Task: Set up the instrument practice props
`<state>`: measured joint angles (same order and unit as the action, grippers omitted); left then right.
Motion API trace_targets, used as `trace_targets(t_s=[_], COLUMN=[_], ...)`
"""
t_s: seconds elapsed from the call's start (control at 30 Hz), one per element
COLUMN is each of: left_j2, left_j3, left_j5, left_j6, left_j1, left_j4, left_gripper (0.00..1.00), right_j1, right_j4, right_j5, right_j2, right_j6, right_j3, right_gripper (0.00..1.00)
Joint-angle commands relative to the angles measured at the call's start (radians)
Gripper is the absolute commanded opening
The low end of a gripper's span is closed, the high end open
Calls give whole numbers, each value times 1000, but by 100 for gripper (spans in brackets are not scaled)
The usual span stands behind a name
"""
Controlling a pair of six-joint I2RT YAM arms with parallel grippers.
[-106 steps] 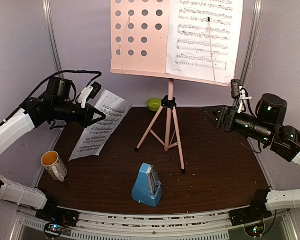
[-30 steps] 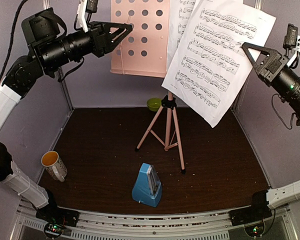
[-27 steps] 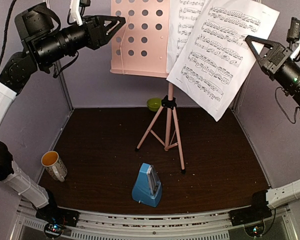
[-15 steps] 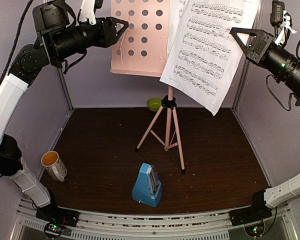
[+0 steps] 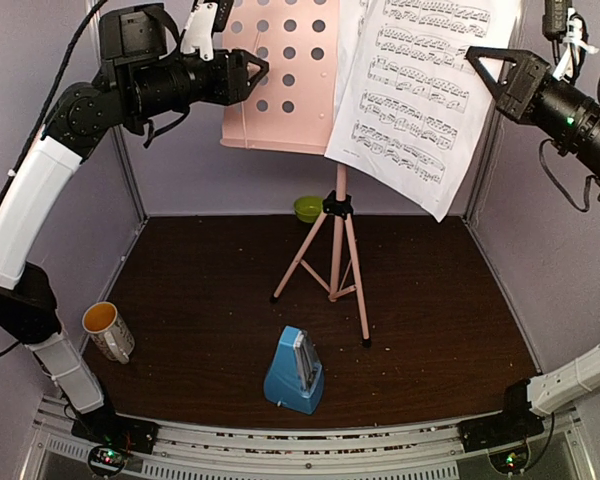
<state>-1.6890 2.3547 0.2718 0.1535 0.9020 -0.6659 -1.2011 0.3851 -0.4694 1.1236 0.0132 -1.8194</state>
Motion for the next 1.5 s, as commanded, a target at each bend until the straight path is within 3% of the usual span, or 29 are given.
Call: trace_targets(t_s=[0.0, 0.23, 0.43, 0.83, 1.0, 1.47], left_j2=[-18, -57, -52, -6, 49, 81], left_j3=[38, 77, 70, -19, -145, -265], left_j5=[47, 54, 48, 66, 40, -32], left_j6=[21, 62, 58, 44, 11, -91], left_j1=[-6, -23, -22, -21, -21, -7], left_j4=[-14, -41, 11, 105, 241, 415], left_gripper=[48, 41, 22, 1, 0, 0], right_j1=[-4, -3, -4, -5, -5, -8], right_j4=[-9, -9, -15, -14, -22, -56], right_j5=[-25, -23, -45, -69, -69, -83], right_j2=[32, 90, 130, 262, 299, 423], right_j6=[-47, -87, -96, -116, -115, -150], right_j3=[-52, -117, -173, -339, -370, -471], right_gripper=[0, 0, 0, 0, 0, 0])
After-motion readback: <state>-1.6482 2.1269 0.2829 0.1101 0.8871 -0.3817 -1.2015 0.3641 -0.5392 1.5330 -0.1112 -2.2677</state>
